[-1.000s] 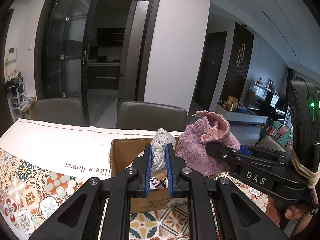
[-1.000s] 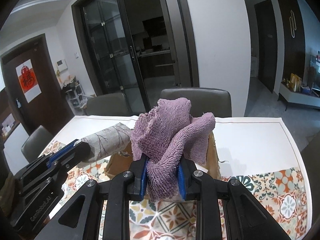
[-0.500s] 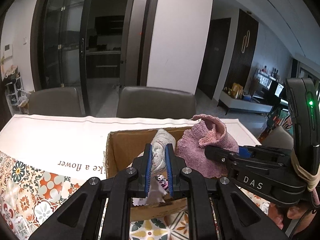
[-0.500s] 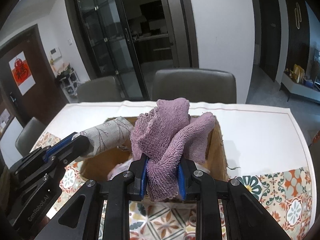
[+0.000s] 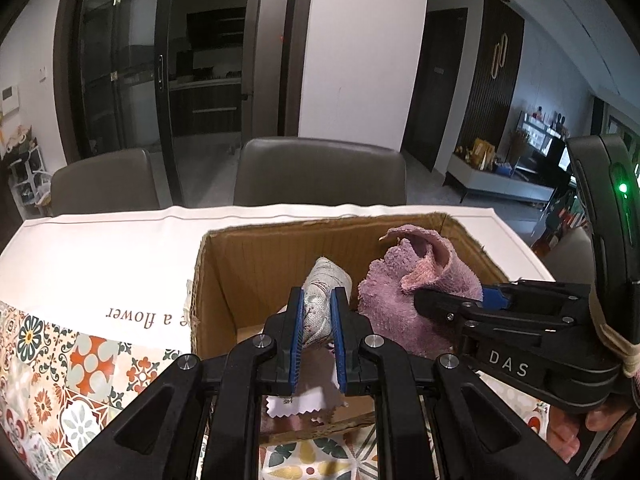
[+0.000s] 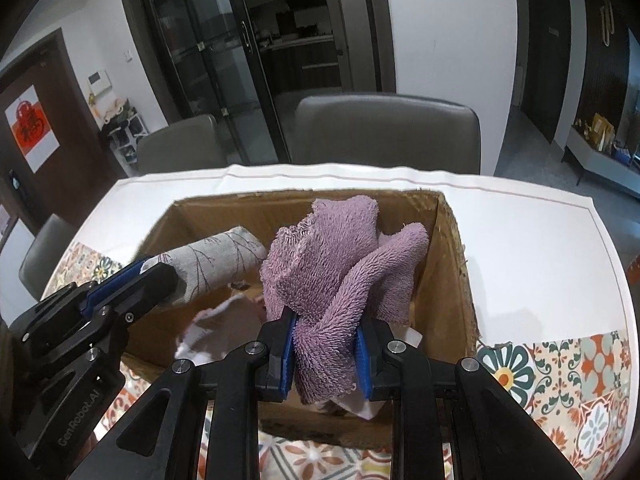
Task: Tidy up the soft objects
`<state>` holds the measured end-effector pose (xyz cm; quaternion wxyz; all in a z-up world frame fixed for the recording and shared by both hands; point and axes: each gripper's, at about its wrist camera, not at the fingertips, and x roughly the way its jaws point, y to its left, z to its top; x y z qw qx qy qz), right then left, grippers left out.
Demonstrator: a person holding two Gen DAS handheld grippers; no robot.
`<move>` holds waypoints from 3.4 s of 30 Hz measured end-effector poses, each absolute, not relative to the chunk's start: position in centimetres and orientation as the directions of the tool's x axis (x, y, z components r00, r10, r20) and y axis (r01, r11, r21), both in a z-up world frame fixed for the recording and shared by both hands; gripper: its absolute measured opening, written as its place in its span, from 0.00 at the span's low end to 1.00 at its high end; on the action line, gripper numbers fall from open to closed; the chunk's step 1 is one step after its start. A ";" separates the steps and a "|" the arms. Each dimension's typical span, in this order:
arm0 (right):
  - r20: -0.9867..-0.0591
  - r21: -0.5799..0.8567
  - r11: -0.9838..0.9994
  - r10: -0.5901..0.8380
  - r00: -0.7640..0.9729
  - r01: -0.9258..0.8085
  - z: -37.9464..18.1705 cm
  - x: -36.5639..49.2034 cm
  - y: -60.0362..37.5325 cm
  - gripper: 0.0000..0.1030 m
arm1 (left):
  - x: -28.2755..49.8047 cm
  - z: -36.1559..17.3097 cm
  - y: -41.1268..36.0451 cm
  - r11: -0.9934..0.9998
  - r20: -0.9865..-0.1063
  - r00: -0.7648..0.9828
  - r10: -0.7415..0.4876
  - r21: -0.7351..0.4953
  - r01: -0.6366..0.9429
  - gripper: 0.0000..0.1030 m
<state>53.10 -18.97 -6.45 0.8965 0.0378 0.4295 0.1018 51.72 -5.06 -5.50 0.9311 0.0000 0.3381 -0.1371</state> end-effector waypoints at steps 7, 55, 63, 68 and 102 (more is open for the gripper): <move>-0.793 0.163 0.976 0.218 0.568 -0.147 -7.9 53.8 -19.1 0.27 | 52.1 -6.1 -4.9 0.962 -0.652 0.715 -0.252 -0.087 0.260 0.23; -0.615 0.091 0.993 -0.006 0.788 0.078 1.9 26.5 -17.6 0.70 | 28.2 2.5 0.2 0.981 -0.502 0.849 -0.166 0.005 0.195 0.91; -0.599 0.090 0.992 -0.012 0.800 0.082 2.9 21.6 -18.5 0.72 | 22.9 2.4 -0.5 0.987 -0.499 0.856 -0.136 0.005 0.159 0.93; -0.588 0.092 0.993 -0.010 0.809 0.079 3.3 18.1 -19.3 0.72 | 19.4 2.5 -0.9 0.990 -0.488 0.865 -0.119 0.012 0.143 0.94; -0.543 0.067 0.996 -0.006 0.840 0.051 4.4 3.6 -20.9 0.72 | 5.0 4.7 -2.5 0.990 -0.404 0.910 -0.097 0.058 0.131 1.00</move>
